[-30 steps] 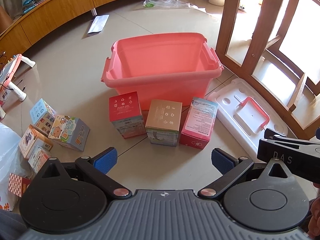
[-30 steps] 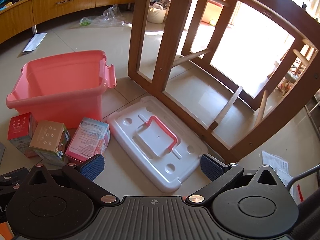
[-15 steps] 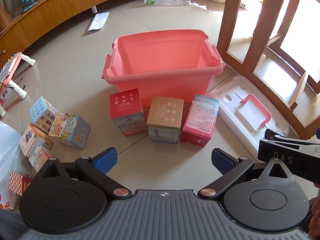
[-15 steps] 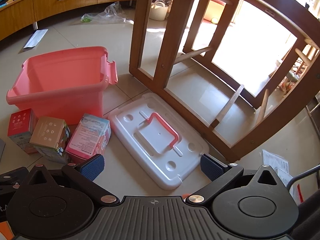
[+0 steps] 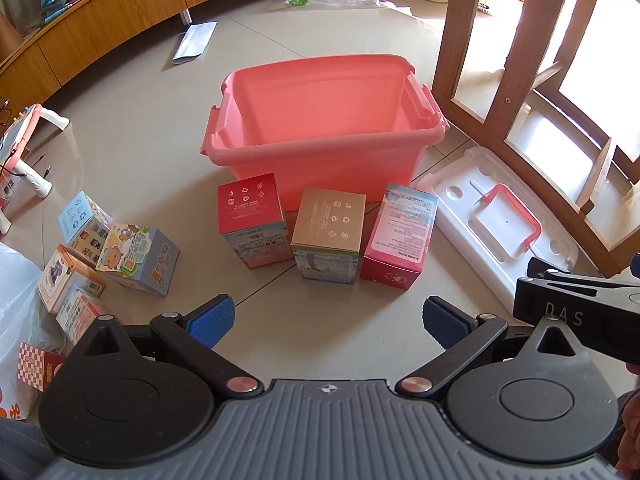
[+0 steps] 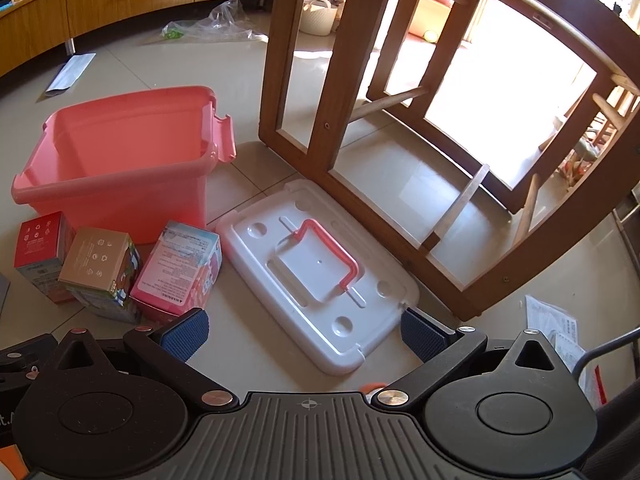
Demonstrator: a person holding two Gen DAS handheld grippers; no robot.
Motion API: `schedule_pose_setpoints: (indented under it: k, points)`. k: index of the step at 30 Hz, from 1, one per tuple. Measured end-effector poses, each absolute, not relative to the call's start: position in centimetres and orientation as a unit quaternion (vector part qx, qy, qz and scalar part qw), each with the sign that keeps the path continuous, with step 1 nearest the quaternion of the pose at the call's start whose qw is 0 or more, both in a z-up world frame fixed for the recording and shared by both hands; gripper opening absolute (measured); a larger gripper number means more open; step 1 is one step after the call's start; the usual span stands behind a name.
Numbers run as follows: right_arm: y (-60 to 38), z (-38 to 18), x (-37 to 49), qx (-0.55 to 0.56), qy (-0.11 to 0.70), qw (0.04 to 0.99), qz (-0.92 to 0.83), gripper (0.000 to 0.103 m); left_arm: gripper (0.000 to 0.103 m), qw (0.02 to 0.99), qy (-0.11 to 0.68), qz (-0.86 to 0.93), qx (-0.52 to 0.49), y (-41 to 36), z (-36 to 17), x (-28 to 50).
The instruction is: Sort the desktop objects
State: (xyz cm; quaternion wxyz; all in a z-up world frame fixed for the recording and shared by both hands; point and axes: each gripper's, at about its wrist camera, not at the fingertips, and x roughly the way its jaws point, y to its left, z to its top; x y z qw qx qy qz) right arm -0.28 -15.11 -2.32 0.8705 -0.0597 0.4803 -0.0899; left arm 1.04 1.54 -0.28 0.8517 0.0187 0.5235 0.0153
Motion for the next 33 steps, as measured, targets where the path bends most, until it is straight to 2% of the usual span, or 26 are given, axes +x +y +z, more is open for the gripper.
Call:
schedule_pose_setpoints:
  k: [33]
  points:
    - [-14.87,-2.45,-0.21,-0.057,0.49,0.866,-0.083,0.102,0.103,0.844,0.535,0.017,0.026,2.03,-0.94,0.88]
